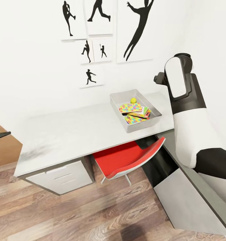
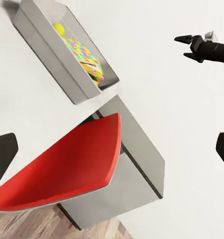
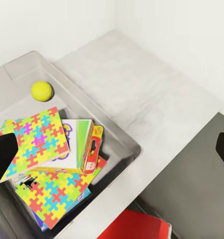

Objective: Put all the toys in the child's room - the three board games (two on the bed and one on the table), the two jigsaw puzzles on the table, and the tennis ball on the table - inside the toy box on the table in the child's room.

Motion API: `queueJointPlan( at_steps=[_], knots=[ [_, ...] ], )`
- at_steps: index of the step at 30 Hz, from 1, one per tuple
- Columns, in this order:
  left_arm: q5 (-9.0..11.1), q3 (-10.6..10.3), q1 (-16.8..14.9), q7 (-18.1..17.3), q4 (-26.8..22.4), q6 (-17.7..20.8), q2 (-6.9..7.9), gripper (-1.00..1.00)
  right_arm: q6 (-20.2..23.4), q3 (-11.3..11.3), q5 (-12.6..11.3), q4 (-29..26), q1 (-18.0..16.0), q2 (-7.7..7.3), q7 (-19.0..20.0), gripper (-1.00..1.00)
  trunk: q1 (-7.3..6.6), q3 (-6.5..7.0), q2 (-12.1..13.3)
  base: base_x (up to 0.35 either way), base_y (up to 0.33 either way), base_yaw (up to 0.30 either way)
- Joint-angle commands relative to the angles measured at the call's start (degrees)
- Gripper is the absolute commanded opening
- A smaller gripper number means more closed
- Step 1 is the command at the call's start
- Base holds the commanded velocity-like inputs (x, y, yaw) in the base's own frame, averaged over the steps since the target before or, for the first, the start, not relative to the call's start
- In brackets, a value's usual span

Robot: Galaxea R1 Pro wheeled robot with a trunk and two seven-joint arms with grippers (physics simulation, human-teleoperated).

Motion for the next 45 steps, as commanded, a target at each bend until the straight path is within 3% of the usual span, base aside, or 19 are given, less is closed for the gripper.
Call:
queueJointPlan(
  at_steps=[1,4,6,12,22,23,26,29,31,33,34,35,36,37,39,40,42,45],
  knots=[
    [-0.5,0.0,-0.1,-0.2,1.1,0.0,0.10,1.00,0.2,0.1,-0.5,0.0,0.0,-0.02,-0.6,1.00,0.04,0.00,-0.1,0.000,0.000,0.000],
    [-3.8,0.0,-0.1,-0.2,4.8,-2.1,0.40,1.00,0.2,0.1,-0.5,0.0,0.3,-0.02,-0.6,1.00,0.04,0.27,-0.1,0.000,0.000,0.000],
    [-8.0,0.0,-0.1,-0.2,8.2,-4.2,0.59,1.00,0.1,0.0,-0.5,0.0,0.9,-0.02,-0.6,1.00,0.04,0.45,-0.1,0.000,0.000,0.000],
    [-15.9,0.0,-0.1,-0.2,14.9,-9.9,0.54,1.00,0.1,0.0,-0.5,0.0,1.6,-0.01,-0.6,1.00,0.04,0.99,-0.1,0.000,0.000,0.000],
    [-24.1,0.0,-0.1,-0.2,29.1,-22.5,-0.01,1.00,0.2,0.0,-0.5,-0.1,1.8,-0.02,-0.6,1.00,0.04,1.90,-0.1,0.000,0.000,0.000],
    [-26.6,0.0,-0.1,-0.2,32.7,-25.6,-0.04,1.00,0.2,0.0,-0.5,-0.1,1.8,-0.02,-0.6,1.00,0.04,1.99,-0.1,0.000,0.000,0.000],
    [-31.0,0.0,-0.1,-0.2,38.2,-30.6,-0.13,1.00,0.2,0.0,-0.4,-0.1,1.8,-0.02,-0.6,1.00,0.04,2.26,-0.1,0.000,0.000,0.000],
    [-33.4,0.0,-0.1,2.3,42.4,-34.7,-0.51,1.00,0.2,0.1,-0.4,-0.1,1.8,0.00,-0.6,1.00,0.04,2.53,-0.1,0.000,0.000,0.000],
    [-34.7,0.0,-0.1,6.6,46.2,-37.8,-0.95,1.00,0.2,0.1,-0.4,-0.1,1.8,0.03,-0.6,1.00,0.04,2.72,-0.1,0.000,0.000,0.000],
    [-35.8,0.0,-0.1,15.4,51.1,-41.7,-2.29,1.00,0.2,0.1,-0.4,0.0,1.8,0.05,-0.6,1.00,0.04,2.90,-0.1,0.000,0.000,0.000],
    [-36.1,0.0,-0.1,18.0,52.2,-42.6,-2.82,1.00,0.2,0.2,-0.4,0.0,1.8,0.06,-0.6,1.00,0.04,2.99,-0.1,0.000,0.000,0.000],
    [-36.8,0.0,0.0,23.4,54.2,-44.1,-4.01,1.00,0.2,0.2,-0.4,0.0,1.8,0.06,-0.6,1.00,0.04,3.08,-0.1,0.000,0.000,0.000],
    [-37.3,0.0,0.0,26.2,55.0,-44.7,-4.65,1.00,0.2,0.2,-0.4,0.0,1.8,0.06,-0.6,1.00,0.04,3.17,-0.1,0.000,0.000,0.000],
    [-38.6,0.0,0.3,32.0,56.1,-45.8,-5.96,1.00,0.2,0.2,-0.4,0.0,1.8,0.03,-0.6,1.00,0.04,3.26,-0.1,0.000,0.000,0.000],
    [-40.0,0.0,1.1,37.6,56.9,-46.6,-7.35,1.00,0.2,0.2,-0.4,0.0,1.8,0.01,-0.6,1.00,0.04,3.44,-0.1,0.000,0.000,0.000],
    [-41.3,0.0,2.1,42.8,57.3,-47.2,-9.06,1.00,0.3,0.2,-0.4,0.0,1.8,0.00,-0.6,1.00,0.04,3.53,-0.1,0.000,0.000,0.000],
    [-42.1,0.0,3.3,47.4,57.7,-47.7,-11.08,1.00,0.3,0.2,-0.4,0.0,1.8,-0.01,-0.6,1.00,0.04,3.71,-0.1,0.000,0.000,0.000],
    [-43.3,0.0,6.9,56.4,58.0,-49.1,-16.72,1.00,0.3,0.3,-0.4,0.0,1.8,0.04,-0.6,1.00,0.04,3.99,-0.1,0.000,0.000,0.000]
  ],
)
